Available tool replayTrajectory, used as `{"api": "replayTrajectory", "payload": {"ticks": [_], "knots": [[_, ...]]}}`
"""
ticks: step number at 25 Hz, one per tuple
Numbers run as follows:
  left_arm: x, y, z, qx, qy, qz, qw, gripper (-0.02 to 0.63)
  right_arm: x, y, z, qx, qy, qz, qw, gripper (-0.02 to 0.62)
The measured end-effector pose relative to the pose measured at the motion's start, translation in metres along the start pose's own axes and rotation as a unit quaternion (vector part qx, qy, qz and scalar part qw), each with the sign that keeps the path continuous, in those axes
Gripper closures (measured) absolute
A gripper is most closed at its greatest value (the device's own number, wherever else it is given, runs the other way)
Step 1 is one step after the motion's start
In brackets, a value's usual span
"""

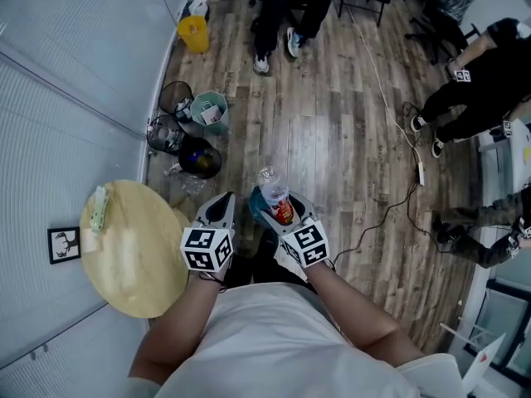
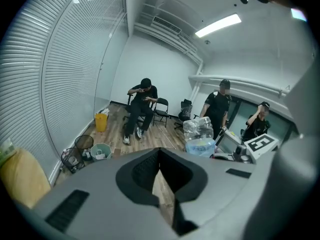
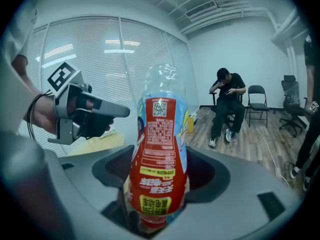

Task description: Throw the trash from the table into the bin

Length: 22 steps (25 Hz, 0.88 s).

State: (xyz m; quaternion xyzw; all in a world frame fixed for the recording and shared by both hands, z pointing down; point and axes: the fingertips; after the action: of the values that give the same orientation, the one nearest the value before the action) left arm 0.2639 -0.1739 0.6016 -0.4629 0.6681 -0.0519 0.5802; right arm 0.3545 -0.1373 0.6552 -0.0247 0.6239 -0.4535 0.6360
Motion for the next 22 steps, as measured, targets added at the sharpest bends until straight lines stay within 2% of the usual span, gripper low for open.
{"api": "replayTrajectory", "payload": {"ticks": [13,22], "knots": [[-0.002,0.0,0.004,-0.005,0.008,0.002,1.0,0.6,-0.028,-0.004,0.0,0.002,-0.004,-0.041,0.999,0.279],[-0.002,0.004,0.01,-0.003,0.008,0.008,0.9999,0.6,-0.014,0.007,0.0,-0.002,-0.008,-0.014,1.0,0.279]]}}
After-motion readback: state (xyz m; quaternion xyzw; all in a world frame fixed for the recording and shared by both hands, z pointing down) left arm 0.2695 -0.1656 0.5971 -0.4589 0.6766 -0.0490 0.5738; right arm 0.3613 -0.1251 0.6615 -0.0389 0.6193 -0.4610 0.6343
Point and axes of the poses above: the fingertips, and each gripper's own axes: y backward along the fingers, z to its right, x out of its top, and after that the axes turned 8 degrees about -z, right-handed
